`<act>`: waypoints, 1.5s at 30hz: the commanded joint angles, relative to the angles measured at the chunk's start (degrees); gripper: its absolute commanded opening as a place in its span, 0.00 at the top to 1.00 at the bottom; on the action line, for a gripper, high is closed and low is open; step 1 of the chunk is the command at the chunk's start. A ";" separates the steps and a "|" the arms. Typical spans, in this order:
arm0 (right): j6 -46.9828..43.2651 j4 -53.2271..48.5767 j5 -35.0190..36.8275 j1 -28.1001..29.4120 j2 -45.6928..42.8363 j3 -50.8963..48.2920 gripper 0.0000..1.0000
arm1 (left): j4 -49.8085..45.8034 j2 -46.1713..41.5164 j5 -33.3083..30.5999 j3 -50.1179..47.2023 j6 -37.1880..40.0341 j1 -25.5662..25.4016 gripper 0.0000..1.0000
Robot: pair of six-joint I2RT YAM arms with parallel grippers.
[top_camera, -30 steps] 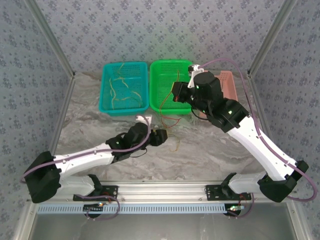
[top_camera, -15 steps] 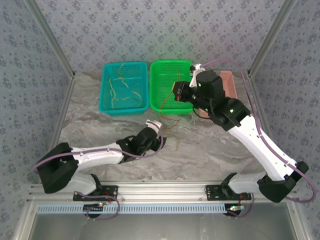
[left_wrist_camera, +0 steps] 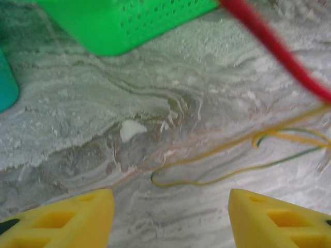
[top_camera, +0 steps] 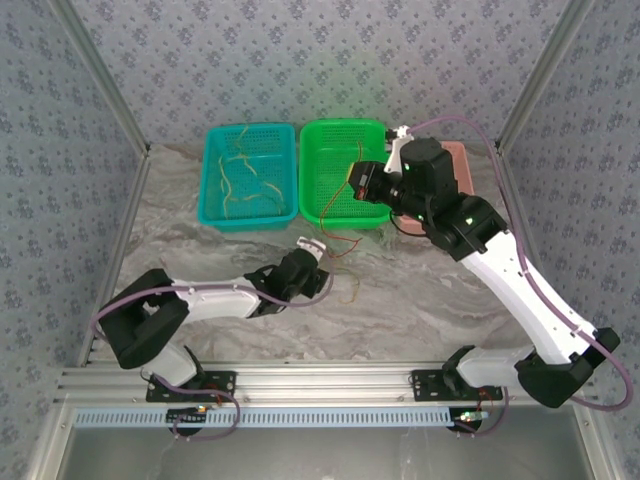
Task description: Untangle the cables
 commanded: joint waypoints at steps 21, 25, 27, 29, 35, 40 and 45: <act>-1.75 -3.28 3.71 -3.78 -4.72 -0.45 1.00 | 2.36 -0.71 0.82 2.20 -1.17 1.69 1.00; -4.08 -7.69 7.02 -5.84 -5.84 -0.16 1.00 | 0.61 -6.26 -1.27 -2.32 -6.13 3.63 1.00; -6.03 -8.76 7.76 -6.99 -6.75 -0.66 1.00 | -0.66 -9.98 -1.36 -4.92 -9.70 5.83 1.00; -7.28 -9.69 7.91 -7.59 -7.47 -0.96 1.00 | -1.49 -13.90 2.07 -7.36 -12.86 9.23 1.00; -9.79 -12.44 11.40 -8.00 -10.20 -4.78 1.00 | -6.91 -26.65 9.46 -11.25 -19.17 18.77 1.00; -10.25 -11.93 12.29 -10.28 -13.80 -6.19 1.00 | -13.83 -31.90 14.78 -11.70 -21.90 27.49 1.00; -11.74 -13.06 11.71 -11.37 -14.15 -4.85 1.00 | -16.99 -34.24 17.58 -12.30 -22.82 32.63 1.00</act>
